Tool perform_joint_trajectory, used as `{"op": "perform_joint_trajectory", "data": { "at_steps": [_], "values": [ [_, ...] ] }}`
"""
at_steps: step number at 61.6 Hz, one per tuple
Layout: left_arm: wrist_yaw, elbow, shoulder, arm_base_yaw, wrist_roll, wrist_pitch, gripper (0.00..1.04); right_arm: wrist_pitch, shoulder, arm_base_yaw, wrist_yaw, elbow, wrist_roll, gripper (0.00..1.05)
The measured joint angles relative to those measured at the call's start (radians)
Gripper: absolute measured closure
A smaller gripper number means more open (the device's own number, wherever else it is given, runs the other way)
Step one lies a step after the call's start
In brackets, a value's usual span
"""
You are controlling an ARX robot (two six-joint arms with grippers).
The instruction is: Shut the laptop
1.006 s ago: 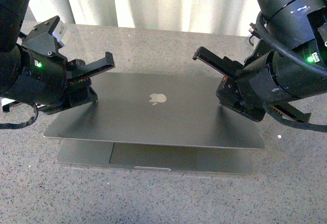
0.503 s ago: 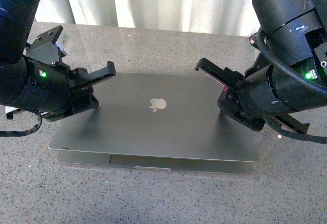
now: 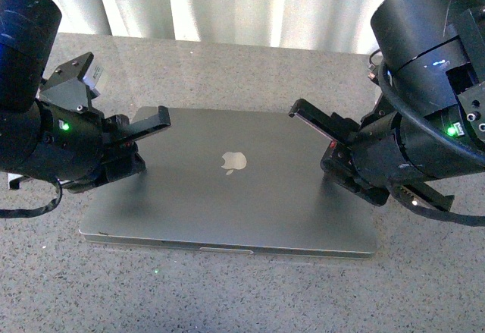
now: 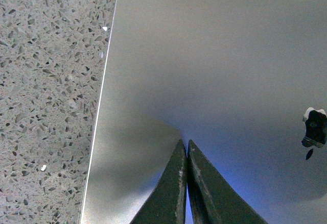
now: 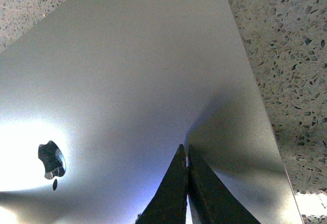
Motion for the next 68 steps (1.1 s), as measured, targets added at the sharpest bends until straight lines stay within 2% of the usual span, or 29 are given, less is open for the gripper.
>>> {"op": "perform_joint_trajectory", "data": {
  "at_steps": [38, 48, 56, 59, 62, 68],
  "values": [
    [0.008, -0.042, 0.014, 0.012, -0.010, 0.051, 1.01, 0.016, 0.016, 0.011, -0.010, -0.010, 0.017, 1.04],
    [0.002, -0.061, -0.001, 0.024, -0.014, 0.065, 1.01, 0.016, 0.015, 0.011, 0.021, -0.012, 0.004, 1.04],
    [-0.029, -0.097, -0.045, 0.046, -0.026, 0.115, 1.01, 0.047, -0.017, 0.010, 0.114, -0.037, -0.064, 1.04],
    [-0.062, -0.120, -0.106, 0.069, -0.035, 0.173, 1.01, 0.084, -0.060, 0.005, 0.225, -0.053, -0.151, 1.04],
    [-0.083, -0.131, -0.170, 0.089, -0.041, 0.214, 1.01, 0.117, -0.113, -0.002, 0.296, -0.062, -0.224, 1.04],
    [-0.163, -0.143, -0.319, 0.128, -0.027, 0.283, 1.01, 0.174, -0.208, -0.013, 0.378, -0.075, -0.355, 1.04]
  ]
}}
